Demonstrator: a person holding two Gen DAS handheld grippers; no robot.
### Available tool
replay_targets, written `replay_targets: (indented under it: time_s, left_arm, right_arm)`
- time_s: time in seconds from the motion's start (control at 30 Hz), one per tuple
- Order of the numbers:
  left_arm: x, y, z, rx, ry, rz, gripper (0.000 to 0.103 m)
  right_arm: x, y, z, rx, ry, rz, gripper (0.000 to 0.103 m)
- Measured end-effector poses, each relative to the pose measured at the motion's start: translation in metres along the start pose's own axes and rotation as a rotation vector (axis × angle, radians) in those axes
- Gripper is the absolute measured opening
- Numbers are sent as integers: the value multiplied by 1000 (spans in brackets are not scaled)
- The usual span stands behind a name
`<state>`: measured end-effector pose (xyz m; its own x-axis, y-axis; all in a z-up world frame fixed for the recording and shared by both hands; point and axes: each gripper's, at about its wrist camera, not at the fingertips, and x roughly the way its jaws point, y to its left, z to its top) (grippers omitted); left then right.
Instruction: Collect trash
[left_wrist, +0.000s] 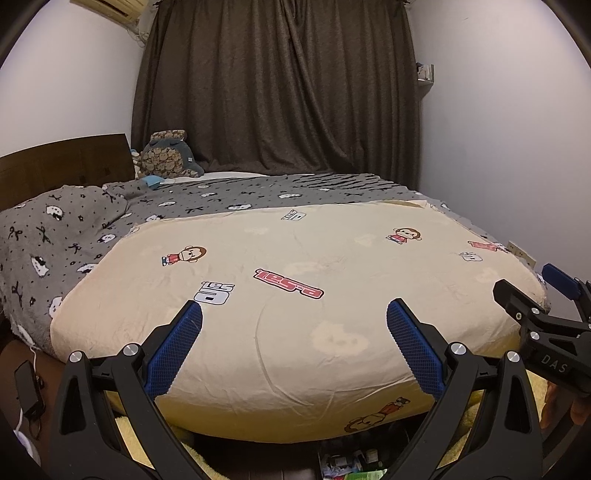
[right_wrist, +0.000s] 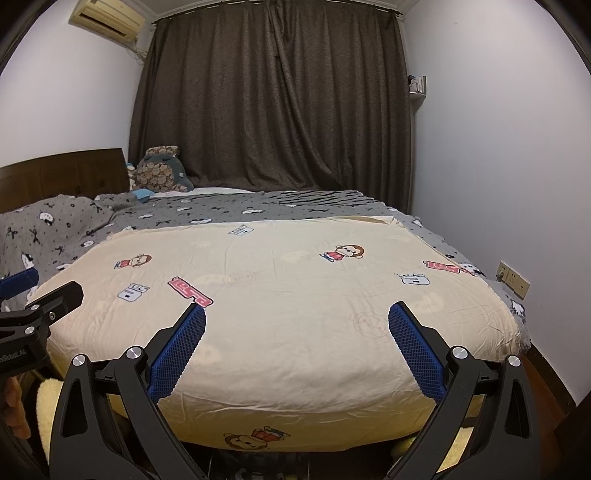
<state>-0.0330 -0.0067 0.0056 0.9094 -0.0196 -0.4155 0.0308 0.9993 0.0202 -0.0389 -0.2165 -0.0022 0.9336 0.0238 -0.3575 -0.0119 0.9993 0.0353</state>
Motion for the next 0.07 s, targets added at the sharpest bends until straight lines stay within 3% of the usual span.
replay_targets:
  time_s: [0.07]
  left_arm:
    - [1, 0, 0, -1, 2, 1, 95]
  right_arm:
    - [0, 0, 0, 0, 0, -1, 99]
